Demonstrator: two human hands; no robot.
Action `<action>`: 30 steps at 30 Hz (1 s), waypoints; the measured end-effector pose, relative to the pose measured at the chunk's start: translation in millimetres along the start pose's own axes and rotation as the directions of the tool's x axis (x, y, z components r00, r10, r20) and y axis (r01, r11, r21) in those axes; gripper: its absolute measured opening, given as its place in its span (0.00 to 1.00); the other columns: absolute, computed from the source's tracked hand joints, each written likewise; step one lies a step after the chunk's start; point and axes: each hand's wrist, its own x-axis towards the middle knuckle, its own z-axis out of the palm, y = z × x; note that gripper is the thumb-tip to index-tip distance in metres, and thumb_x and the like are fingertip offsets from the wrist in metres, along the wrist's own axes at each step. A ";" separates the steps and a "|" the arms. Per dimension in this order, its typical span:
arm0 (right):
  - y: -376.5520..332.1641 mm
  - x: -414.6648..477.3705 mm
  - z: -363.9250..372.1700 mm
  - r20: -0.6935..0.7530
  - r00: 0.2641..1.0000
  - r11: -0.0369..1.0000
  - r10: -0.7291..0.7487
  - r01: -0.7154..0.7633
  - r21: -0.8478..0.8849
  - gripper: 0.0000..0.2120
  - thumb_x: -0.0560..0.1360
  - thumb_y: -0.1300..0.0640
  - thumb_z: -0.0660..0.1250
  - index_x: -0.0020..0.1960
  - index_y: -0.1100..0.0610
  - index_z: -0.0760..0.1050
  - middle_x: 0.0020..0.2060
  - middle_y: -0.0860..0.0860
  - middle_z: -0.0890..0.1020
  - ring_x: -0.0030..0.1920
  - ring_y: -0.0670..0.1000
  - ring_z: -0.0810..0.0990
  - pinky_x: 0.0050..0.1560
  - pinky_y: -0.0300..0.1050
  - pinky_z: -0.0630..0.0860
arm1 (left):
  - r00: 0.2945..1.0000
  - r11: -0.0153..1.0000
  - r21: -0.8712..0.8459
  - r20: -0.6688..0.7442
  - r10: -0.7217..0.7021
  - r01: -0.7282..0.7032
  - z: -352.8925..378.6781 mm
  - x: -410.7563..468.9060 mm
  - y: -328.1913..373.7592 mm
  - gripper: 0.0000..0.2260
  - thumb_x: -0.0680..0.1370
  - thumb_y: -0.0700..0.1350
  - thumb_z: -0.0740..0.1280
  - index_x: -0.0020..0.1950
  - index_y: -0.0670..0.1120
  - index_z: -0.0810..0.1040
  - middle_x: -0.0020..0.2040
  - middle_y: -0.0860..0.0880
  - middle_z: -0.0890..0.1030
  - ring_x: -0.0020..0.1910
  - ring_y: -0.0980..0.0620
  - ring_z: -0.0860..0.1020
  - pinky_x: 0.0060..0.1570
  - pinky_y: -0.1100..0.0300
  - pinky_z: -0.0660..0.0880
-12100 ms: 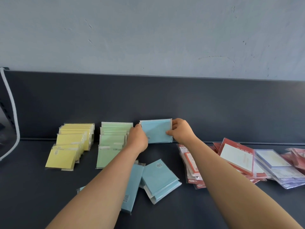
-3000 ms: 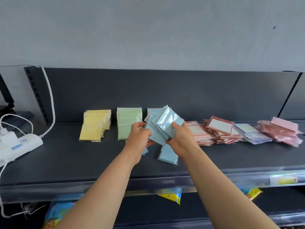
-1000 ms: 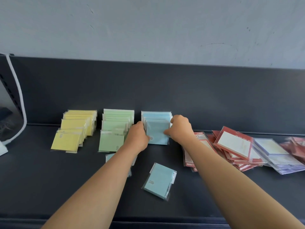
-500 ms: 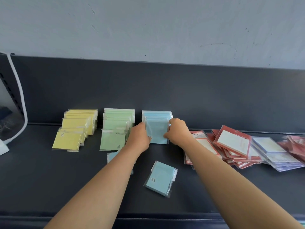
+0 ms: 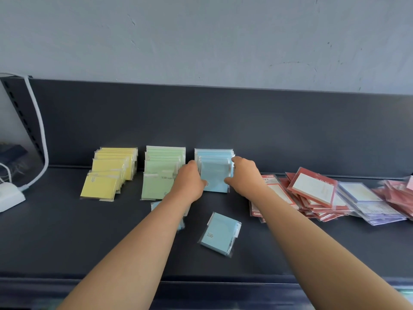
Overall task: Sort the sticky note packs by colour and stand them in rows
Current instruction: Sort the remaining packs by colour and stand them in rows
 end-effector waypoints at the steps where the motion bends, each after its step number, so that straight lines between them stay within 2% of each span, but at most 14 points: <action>1: -0.6 -3.8 -2.1 0.000 1.000 1.000 -0.014 0.014 0.004 0.21 0.72 0.61 0.68 0.63 0.62 0.70 0.52 0.56 0.77 0.49 0.56 0.78 0.47 0.47 0.76 | 1.000 1.000 -0.014 -0.007 0.009 -0.009 -4.1 -3.4 1.9 0.15 0.76 0.42 0.71 0.59 0.41 0.71 0.57 0.45 0.76 0.49 0.47 0.75 0.45 0.58 0.70; 4: 0.0 -18.5 -9.3 -0.006 0.998 0.997 -0.069 0.069 0.036 0.23 0.71 0.58 0.70 0.65 0.61 0.70 0.49 0.53 0.75 0.48 0.53 0.74 0.44 0.42 0.70 | 0.998 0.998 -0.047 -0.036 0.051 -0.053 -19.5 -18.1 6.3 0.17 0.76 0.43 0.70 0.62 0.41 0.71 0.57 0.45 0.76 0.51 0.47 0.76 0.47 0.56 0.73; 6: 0.9 -32.9 -15.9 0.023 0.997 0.995 -0.078 0.077 0.065 0.27 0.71 0.57 0.71 0.68 0.60 0.70 0.55 0.53 0.77 0.53 0.53 0.75 0.51 0.43 0.73 | 0.997 0.995 -0.074 -0.014 0.073 -0.074 -28.5 -33.4 7.4 0.19 0.75 0.44 0.72 0.62 0.42 0.71 0.55 0.47 0.76 0.51 0.48 0.77 0.48 0.56 0.74; 8: 2.1 -51.5 -21.7 0.087 0.992 0.994 -0.095 0.089 0.065 0.26 0.70 0.55 0.73 0.66 0.61 0.72 0.59 0.54 0.78 0.57 0.55 0.77 0.59 0.49 0.75 | 0.994 0.994 -0.070 0.065 0.089 -0.085 -32.9 -51.2 5.7 0.20 0.74 0.46 0.73 0.63 0.44 0.72 0.54 0.51 0.75 0.51 0.50 0.76 0.47 0.58 0.73; 11: 5.4 -80.7 -24.7 0.215 0.973 0.996 -0.084 0.078 0.036 0.29 0.69 0.51 0.75 0.66 0.60 0.72 0.61 0.55 0.78 0.59 0.55 0.78 0.61 0.52 0.75 | 0.985 0.997 -0.014 0.151 0.078 -0.077 -32.2 -73.5 -4.3 0.20 0.73 0.47 0.74 0.63 0.47 0.72 0.59 0.49 0.76 0.56 0.49 0.77 0.53 0.57 0.74; 13: 7.2 -96.4 -20.9 0.295 0.954 0.998 -0.055 0.047 0.032 0.34 0.68 0.49 0.76 0.68 0.60 0.70 0.65 0.55 0.76 0.63 0.57 0.76 0.63 0.54 0.73 | 0.989 0.998 0.014 0.140 0.057 -0.059 -35.3 -83.8 -16.7 0.24 0.74 0.48 0.73 0.68 0.47 0.71 0.65 0.49 0.75 0.61 0.49 0.75 0.57 0.58 0.71; 16: 5.9 -116.1 -9.7 0.404 0.914 0.999 -0.038 0.038 0.008 0.41 0.66 0.46 0.76 0.74 0.52 0.62 0.70 0.49 0.69 0.67 0.52 0.71 0.66 0.48 0.69 | 0.999 0.981 0.192 0.051 0.018 -0.027 -47.7 -93.0 -40.9 0.25 0.76 0.51 0.70 0.70 0.46 0.69 0.67 0.48 0.72 0.64 0.47 0.71 0.59 0.55 0.70; 18: 2.8 -123.8 -4.4 0.402 0.915 1.000 -0.024 0.026 0.001 0.41 0.68 0.49 0.76 0.75 0.51 0.60 0.70 0.50 0.68 0.67 0.53 0.69 0.65 0.47 0.67 | 0.997 0.940 0.340 0.074 -0.023 -0.004 -54.5 -94.6 -56.9 0.23 0.76 0.53 0.68 0.68 0.45 0.69 0.65 0.46 0.72 0.62 0.45 0.71 0.56 0.53 0.71; 19: 1.2 -126.3 -3.4 0.388 0.921 1.000 -0.017 0.013 0.011 0.41 0.68 0.50 0.76 0.75 0.51 0.60 0.70 0.50 0.67 0.67 0.53 0.68 0.65 0.47 0.66 | 0.992 0.937 0.348 0.115 -0.049 0.006 -56.2 -95.0 -62.9 0.22 0.77 0.54 0.67 0.67 0.45 0.69 0.64 0.46 0.72 0.60 0.45 0.71 0.54 0.53 0.71; 21: -3.1 -130.0 -2.9 0.379 0.925 1.000 -0.003 -0.007 0.027 0.43 0.68 0.52 0.77 0.76 0.52 0.58 0.71 0.51 0.66 0.69 0.54 0.67 0.66 0.49 0.65 | 0.979 0.964 0.264 0.193 -0.069 0.016 -56.1 -94.5 -72.2 0.22 0.76 0.54 0.68 0.65 0.45 0.70 0.63 0.45 0.73 0.57 0.46 0.73 0.51 0.54 0.72; 24: -8.8 -135.5 -1.1 0.387 0.922 0.996 0.004 -0.040 0.084 0.47 0.67 0.53 0.78 0.77 0.53 0.55 0.72 0.51 0.62 0.69 0.55 0.65 0.67 0.50 0.64 | 0.964 0.994 0.092 0.252 -0.087 0.065 -56.6 -91.4 -77.7 0.31 0.73 0.53 0.73 0.71 0.44 0.65 0.66 0.45 0.68 0.60 0.46 0.73 0.57 0.53 0.73; 25: -9.9 -137.4 0.0 0.385 0.923 0.993 0.009 -0.055 0.109 0.46 0.67 0.54 0.78 0.77 0.52 0.54 0.71 0.51 0.62 0.68 0.55 0.66 0.67 0.49 0.65 | 0.958 0.995 0.040 0.269 -0.098 0.091 -57.6 -90.2 -78.0 0.31 0.72 0.51 0.75 0.69 0.43 0.66 0.66 0.46 0.67 0.59 0.46 0.73 0.58 0.52 0.73; 27: -10.8 -140.0 1.9 0.374 0.927 0.980 0.021 -0.092 0.174 0.45 0.67 0.57 0.77 0.76 0.48 0.56 0.69 0.52 0.61 0.66 0.57 0.67 0.66 0.51 0.66 | 0.946 0.989 -0.043 0.301 -0.123 0.142 -58.7 -88.7 -78.5 0.27 0.69 0.48 0.77 0.64 0.44 0.70 0.62 0.46 0.70 0.57 0.47 0.74 0.57 0.52 0.75; 30: -8.2 -141.6 4.3 0.348 0.937 0.941 0.023 -0.137 0.308 0.42 0.68 0.63 0.76 0.72 0.40 0.59 0.67 0.53 0.64 0.64 0.59 0.68 0.66 0.56 0.71 | 0.942 0.965 -0.165 0.302 -0.145 0.202 -58.7 -88.6 -79.2 0.27 0.68 0.41 0.77 0.63 0.45 0.70 0.59 0.48 0.74 0.57 0.48 0.74 0.55 0.54 0.76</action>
